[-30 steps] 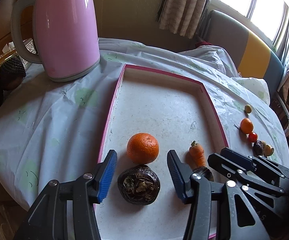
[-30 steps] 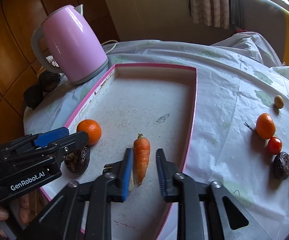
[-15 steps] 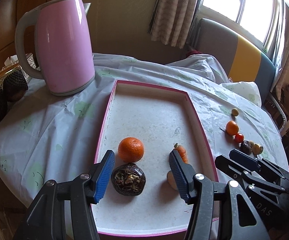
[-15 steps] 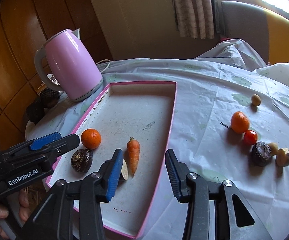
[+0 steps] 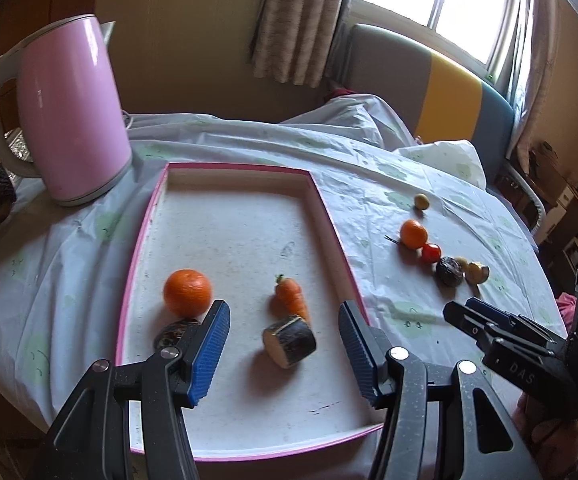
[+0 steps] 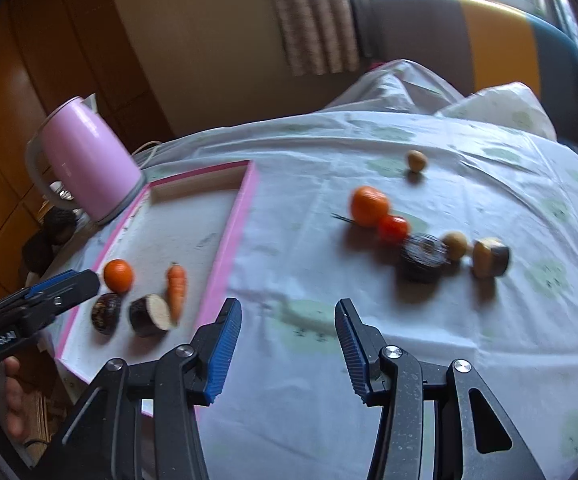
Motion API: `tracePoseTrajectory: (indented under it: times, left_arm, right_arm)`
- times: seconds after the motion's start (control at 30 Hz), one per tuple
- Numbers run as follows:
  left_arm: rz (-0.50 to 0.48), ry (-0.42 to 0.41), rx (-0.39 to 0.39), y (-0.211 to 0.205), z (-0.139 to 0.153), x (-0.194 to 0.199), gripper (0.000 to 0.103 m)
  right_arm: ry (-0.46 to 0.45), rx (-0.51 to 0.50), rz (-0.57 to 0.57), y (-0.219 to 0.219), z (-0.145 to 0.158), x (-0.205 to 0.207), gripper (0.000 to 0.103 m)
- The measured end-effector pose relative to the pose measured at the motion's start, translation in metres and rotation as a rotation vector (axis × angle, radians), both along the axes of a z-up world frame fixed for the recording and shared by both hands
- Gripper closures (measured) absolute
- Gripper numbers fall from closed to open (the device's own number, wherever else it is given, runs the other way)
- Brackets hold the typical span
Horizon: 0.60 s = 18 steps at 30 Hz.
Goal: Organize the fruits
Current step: 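Move both open grippers back toward the remaining produce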
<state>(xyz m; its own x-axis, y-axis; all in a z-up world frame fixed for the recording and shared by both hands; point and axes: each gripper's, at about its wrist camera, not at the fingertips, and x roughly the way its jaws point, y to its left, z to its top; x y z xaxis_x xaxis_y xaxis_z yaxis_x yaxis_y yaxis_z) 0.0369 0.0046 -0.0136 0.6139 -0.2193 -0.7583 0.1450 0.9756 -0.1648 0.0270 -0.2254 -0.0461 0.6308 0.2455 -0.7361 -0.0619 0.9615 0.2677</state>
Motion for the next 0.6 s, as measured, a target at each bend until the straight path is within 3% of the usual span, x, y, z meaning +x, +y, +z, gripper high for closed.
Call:
tracePoseTrajectory:
  times: [0.33, 0.6]
  left_arm:
    - [-0.089, 0.029, 0.010, -0.037, -0.004, 0.005, 0.046]
    - [-0.173, 0.053, 0.020, -0.074, -0.008, 0.012, 0.046]
  right_arm:
    - [0.032, 0.001, -0.196, -0.076, -0.015, -0.011, 0.053]
    - [0.033, -0.018, -0.259, -0.105, -0.020, -0.005, 0.053]
